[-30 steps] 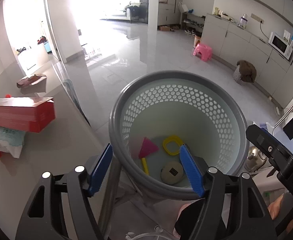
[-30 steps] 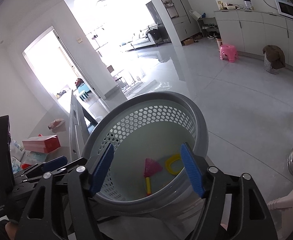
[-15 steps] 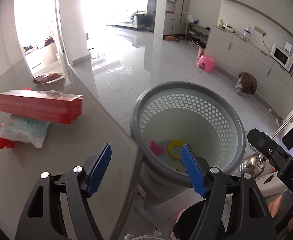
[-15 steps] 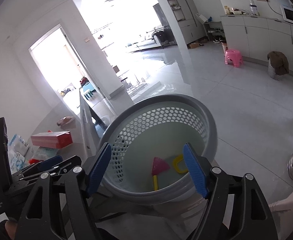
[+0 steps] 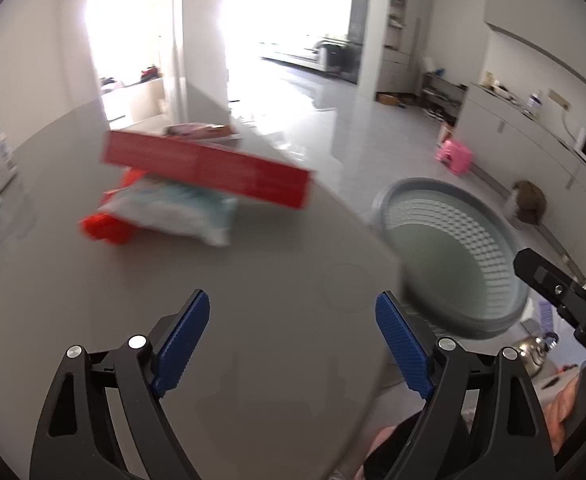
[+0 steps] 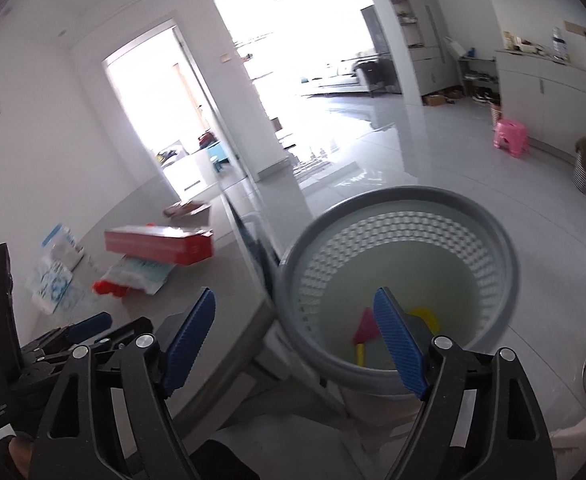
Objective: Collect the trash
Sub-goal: 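Move both tools back over the table toward the red toothpaste box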
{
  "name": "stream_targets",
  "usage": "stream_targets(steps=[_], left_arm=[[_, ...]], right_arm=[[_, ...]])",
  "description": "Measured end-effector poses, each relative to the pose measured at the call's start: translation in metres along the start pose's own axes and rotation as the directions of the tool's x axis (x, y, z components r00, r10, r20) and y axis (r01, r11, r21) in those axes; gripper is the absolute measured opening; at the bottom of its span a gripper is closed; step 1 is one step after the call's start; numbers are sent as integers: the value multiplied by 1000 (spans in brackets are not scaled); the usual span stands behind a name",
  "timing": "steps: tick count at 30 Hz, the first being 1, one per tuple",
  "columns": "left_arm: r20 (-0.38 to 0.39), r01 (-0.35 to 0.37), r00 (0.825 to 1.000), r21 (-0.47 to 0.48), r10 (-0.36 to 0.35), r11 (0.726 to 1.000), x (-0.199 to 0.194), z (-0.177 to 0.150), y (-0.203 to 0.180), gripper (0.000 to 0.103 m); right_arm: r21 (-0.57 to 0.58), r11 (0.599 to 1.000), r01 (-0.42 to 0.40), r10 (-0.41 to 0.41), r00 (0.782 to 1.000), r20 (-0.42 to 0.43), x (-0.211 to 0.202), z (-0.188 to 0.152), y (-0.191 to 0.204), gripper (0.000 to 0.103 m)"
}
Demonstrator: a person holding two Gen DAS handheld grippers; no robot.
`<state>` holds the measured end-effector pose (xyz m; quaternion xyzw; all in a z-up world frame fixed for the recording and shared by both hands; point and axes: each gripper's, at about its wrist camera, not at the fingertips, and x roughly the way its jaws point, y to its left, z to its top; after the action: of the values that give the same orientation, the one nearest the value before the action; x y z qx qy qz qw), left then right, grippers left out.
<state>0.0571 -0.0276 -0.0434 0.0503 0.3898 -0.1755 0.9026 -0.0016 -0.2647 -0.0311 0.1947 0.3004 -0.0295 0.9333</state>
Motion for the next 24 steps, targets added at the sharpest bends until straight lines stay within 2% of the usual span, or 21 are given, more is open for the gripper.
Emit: stream_targets(steps=[5, 9, 14, 24], left_arm=[[-5, -75, 997, -62, 75, 995, -6, -9, 41, 84], [-18, -139, 990, -114, 138, 984, -8, -13, 77, 84], [-21, -186, 982, -164, 185, 969, -12, -12, 107, 84], [-37, -232, 973, -225, 229, 946, -14, -4, 136, 85]], right_arm=[[-55, 997, -57, 55, 998, -37, 19, 1, 31, 78], [-98, 990, -103, 98, 993, -59, 38, 12, 54, 80], [-188, 970, -153, 136, 986, -100, 67, 31, 86, 81], [-268, 922, -278, 213, 946, -245, 136, 65, 125, 81]])
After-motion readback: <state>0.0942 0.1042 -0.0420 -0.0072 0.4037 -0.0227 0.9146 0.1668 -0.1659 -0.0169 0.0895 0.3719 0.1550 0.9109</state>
